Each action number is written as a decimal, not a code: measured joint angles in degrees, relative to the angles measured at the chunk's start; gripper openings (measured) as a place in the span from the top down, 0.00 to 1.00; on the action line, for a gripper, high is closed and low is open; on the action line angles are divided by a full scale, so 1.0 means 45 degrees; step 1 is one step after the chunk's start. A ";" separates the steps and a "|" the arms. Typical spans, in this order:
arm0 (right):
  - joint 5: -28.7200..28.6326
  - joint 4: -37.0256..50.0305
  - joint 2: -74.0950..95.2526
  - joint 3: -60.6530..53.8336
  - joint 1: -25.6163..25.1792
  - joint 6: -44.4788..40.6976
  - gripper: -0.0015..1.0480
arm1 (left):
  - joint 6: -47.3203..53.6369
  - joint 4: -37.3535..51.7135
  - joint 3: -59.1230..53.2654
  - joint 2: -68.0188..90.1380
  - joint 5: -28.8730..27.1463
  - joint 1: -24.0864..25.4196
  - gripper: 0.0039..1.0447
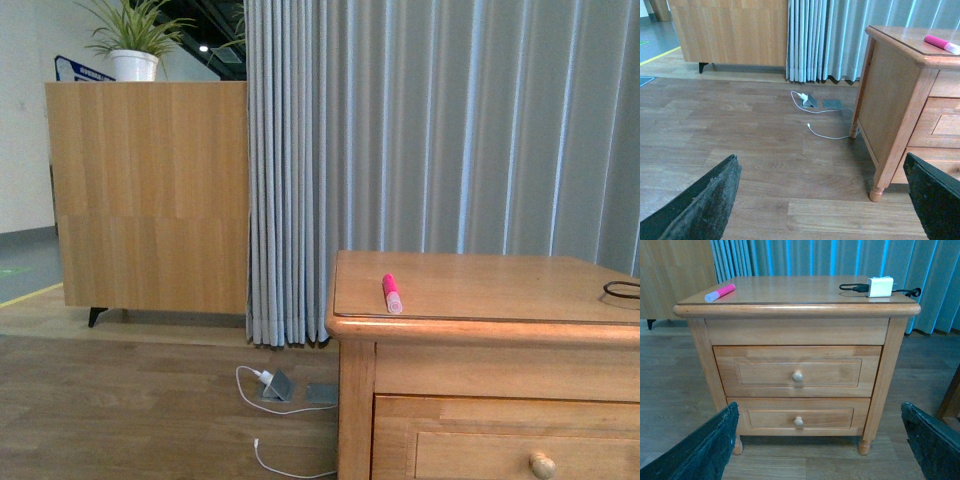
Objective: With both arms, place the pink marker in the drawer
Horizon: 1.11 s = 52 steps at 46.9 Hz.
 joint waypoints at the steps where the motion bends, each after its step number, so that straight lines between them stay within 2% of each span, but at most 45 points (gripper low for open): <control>1: 0.0000 0.0000 0.0000 0.0000 0.0000 0.0000 0.08 | 0.0000 0.0000 0.0000 0.0000 0.0000 0.0000 0.06; 46: 0.0000 0.0000 0.0000 0.0000 0.0000 0.0000 0.08 | -0.0005 0.0000 0.0000 0.0000 0.0000 0.0000 0.06; 50: -0.1039 -0.2200 0.1219 0.0782 -0.0151 0.0792 0.08 | 0.0000 0.0000 0.0000 0.0000 0.0005 0.0000 0.06; 52: -0.1069 -0.2249 0.2263 0.0899 -0.0058 0.1175 0.08 | 0.0000 0.0000 0.0000 0.0000 0.0005 0.0000 0.06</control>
